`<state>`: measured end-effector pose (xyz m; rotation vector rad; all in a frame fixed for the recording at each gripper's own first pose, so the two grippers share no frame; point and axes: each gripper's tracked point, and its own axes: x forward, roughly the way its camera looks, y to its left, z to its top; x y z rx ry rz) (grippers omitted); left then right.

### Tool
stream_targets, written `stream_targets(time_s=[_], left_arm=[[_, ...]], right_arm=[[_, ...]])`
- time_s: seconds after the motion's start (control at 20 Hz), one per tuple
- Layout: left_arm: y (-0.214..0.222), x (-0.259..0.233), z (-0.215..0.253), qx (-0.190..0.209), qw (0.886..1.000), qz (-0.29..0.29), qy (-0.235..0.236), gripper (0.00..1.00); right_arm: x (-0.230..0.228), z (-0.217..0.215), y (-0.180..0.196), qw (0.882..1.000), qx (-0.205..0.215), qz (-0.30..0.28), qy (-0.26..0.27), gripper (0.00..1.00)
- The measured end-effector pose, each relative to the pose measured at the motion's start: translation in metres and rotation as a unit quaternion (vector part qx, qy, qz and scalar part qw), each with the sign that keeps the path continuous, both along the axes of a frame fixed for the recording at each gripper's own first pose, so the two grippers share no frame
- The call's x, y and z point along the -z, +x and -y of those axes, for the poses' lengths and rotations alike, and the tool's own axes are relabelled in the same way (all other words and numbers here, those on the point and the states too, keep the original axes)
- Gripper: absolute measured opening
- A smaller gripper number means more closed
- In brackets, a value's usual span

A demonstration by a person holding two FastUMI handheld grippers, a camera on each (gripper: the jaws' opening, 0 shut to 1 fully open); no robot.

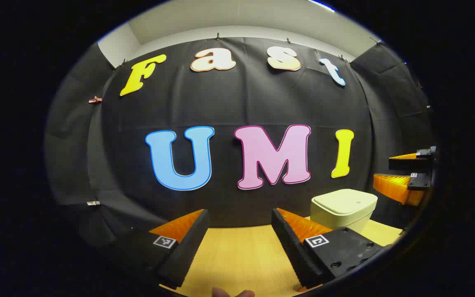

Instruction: Press the lid of the desktop garbage bin to open it, pick up the crumpled paper on the desktop and throw it into the bin, then pick up the pop can on the desktop and drop it into the bin, and finally close the garbage bin lid.

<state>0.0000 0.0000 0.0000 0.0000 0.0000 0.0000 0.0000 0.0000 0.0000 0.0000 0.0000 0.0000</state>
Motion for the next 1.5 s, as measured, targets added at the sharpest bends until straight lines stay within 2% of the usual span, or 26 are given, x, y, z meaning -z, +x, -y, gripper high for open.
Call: stream_targets(time_s=[0.75,0.8,1.0,1.1,1.25,1.3,1.45,1.5], left_arm=[[0.009,-0.001,0.007,-0.004,1.000,-0.004,0.006,0.98],[0.008,0.000,0.007,-0.005,1.000,-0.004,0.006,0.98],[0.009,0.000,0.006,-0.006,1.000,-0.001,0.005,0.98],[0.008,0.000,0.005,-0.007,1.000,-0.002,0.005,0.98],[0.008,0.000,0.003,-0.008,1.000,-0.003,0.002,0.98],[0.007,0.002,0.003,-0.009,1.000,-0.003,0.002,0.98],[0.007,0.003,-0.001,-0.012,1.000,-0.001,0.003,0.98],[0.006,0.002,-0.002,-0.012,1.000,-0.002,0.003,0.98]], right_arm=[[0.002,0.004,0.010,0.999,-0.021,-0.005,0.025,0.96],[0.003,0.005,0.011,1.000,-0.018,-0.008,0.022,0.92],[0.002,0.008,0.008,0.999,-0.035,-0.009,0.032,0.08],[-0.017,0.022,0.016,0.999,-0.018,0.021,0.044,0.05],[-0.020,0.038,0.033,0.998,-0.019,-0.016,0.064,0.07],[-0.023,0.045,0.041,0.997,-0.019,-0.030,0.068,0.05],[-0.018,0.070,0.063,0.994,-0.010,-0.089,0.064,0.07],[-0.018,0.073,0.068,0.992,-0.014,-0.105,0.065,0.05]])
